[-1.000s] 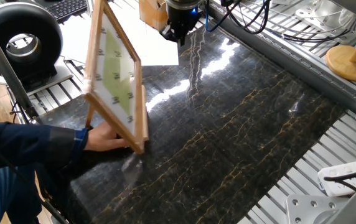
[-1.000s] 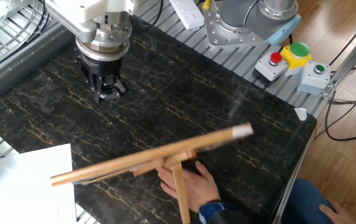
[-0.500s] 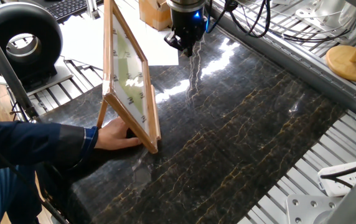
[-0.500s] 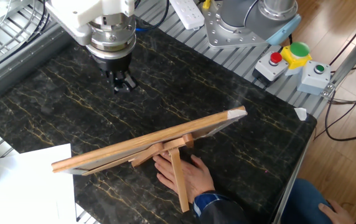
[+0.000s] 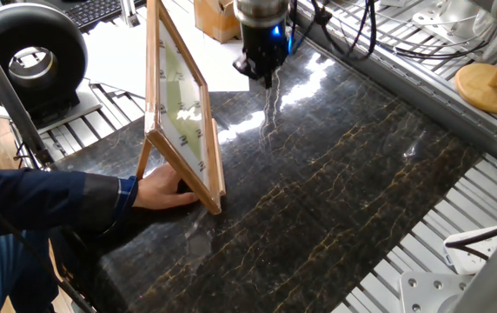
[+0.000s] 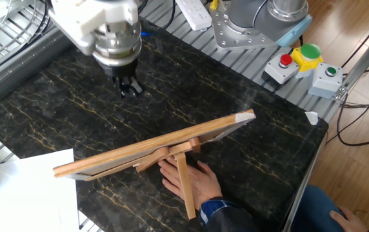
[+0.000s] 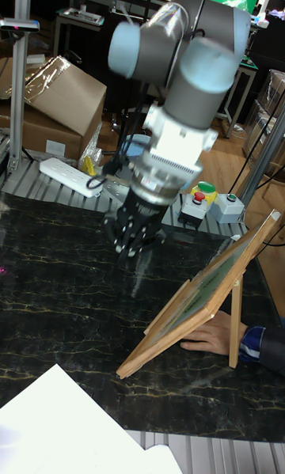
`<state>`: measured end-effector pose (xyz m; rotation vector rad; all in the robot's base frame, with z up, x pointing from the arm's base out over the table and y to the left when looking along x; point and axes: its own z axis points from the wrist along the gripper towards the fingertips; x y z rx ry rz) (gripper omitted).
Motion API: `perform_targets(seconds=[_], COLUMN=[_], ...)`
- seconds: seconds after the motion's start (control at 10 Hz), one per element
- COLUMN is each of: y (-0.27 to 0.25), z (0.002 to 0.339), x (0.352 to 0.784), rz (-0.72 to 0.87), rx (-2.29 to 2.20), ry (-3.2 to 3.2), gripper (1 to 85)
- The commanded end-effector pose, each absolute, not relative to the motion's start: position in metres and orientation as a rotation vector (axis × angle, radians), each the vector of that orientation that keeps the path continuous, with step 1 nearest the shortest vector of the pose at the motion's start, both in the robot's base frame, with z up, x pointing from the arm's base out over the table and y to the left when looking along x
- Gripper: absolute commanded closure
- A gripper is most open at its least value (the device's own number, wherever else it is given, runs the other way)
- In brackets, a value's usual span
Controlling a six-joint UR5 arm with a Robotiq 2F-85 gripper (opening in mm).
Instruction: Take the photo frame down from the bracket
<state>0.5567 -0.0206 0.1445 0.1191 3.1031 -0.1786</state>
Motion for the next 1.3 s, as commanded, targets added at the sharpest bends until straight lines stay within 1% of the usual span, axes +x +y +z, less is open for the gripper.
perform_targets(seconds=[0.0,0.1,0.5,0.7,1.1,1.2], y=[-0.023,-0.021,-0.029,-0.023,-0.024,-0.027], z=[0.119,0.119,0.119,0.118,0.118,0.118], x=[0.575,0.576,0.567,0.552,0.553,0.540], rz=[-0.150,-0.137,-0.188,-0.158,-0.163,-0.183], rx=[0.014,0.003,-0.003,0.044,0.044,0.062], ry=[3.025,3.022,3.056,3.113,3.111,3.157], gripper=[84.7,84.7,84.7,84.7,84.7,84.7])
